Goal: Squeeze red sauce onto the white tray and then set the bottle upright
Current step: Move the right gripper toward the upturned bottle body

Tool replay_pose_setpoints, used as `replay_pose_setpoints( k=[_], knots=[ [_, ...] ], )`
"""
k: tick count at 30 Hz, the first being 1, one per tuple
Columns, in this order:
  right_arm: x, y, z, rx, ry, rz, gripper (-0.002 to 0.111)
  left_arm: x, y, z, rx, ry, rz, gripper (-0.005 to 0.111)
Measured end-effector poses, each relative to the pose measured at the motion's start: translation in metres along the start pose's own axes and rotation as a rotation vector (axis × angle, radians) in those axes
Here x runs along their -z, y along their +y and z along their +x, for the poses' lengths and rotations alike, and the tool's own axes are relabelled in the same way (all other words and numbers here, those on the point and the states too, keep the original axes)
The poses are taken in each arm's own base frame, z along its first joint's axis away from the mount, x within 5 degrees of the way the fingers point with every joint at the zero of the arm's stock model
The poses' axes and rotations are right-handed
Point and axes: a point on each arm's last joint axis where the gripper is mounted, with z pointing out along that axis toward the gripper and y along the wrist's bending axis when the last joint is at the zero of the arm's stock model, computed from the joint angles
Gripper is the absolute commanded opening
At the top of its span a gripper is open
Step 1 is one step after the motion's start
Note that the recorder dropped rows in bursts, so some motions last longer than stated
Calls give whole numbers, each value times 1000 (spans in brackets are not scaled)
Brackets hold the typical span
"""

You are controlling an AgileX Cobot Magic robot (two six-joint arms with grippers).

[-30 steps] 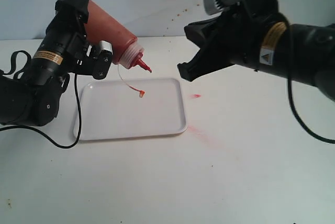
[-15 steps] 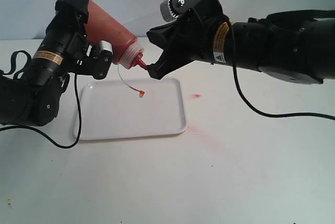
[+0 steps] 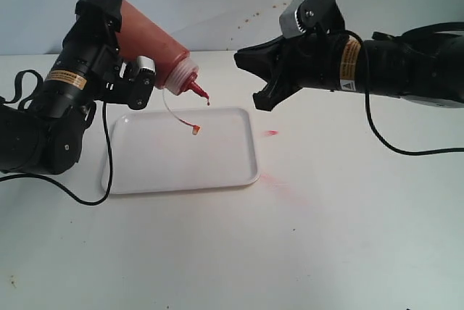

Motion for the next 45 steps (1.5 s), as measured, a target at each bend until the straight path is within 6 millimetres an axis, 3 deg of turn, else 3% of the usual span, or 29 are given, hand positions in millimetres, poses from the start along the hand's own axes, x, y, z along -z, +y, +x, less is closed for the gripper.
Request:
replay_pose_setpoints(
  k=[4, 11, 17, 19, 21, 25, 27, 39, 45],
  knots=[
    [-5, -4, 2, -16, 1, 7, 9, 0, 0, 0, -3, -5, -3, 0],
    [-38, -21, 24, -157, -9, -70, 9, 0, 0, 0, -3, -5, -3, 0],
    [-23, -50, 16, -304, -138, -217, 12, 0, 0, 0, -3, -5, -3, 0],
    [-17, -64, 12, -338, -125, -245, 21, 0, 0, 0, -3, -5, -3, 0],
    [-14, -75, 11, -367, -61, -271, 40, 0, 0, 0, -3, -5, -3, 0],
    [-20, -83, 11, -406, 71, -318, 90, 0, 0, 0, -3, -5, -3, 0],
    [-25, -81, 7, -402, 97, -332, 106, 0, 0, -1, -3, -6, -4, 0],
    [-61, -43, -60, -195, 39, -446, 105, 0, 1, -2, -10, -20, -12, 0],
    [-69, -40, -69, -162, 31, -401, 105, 0, 1, -2, -10, -20, -12, 0]
  ],
)
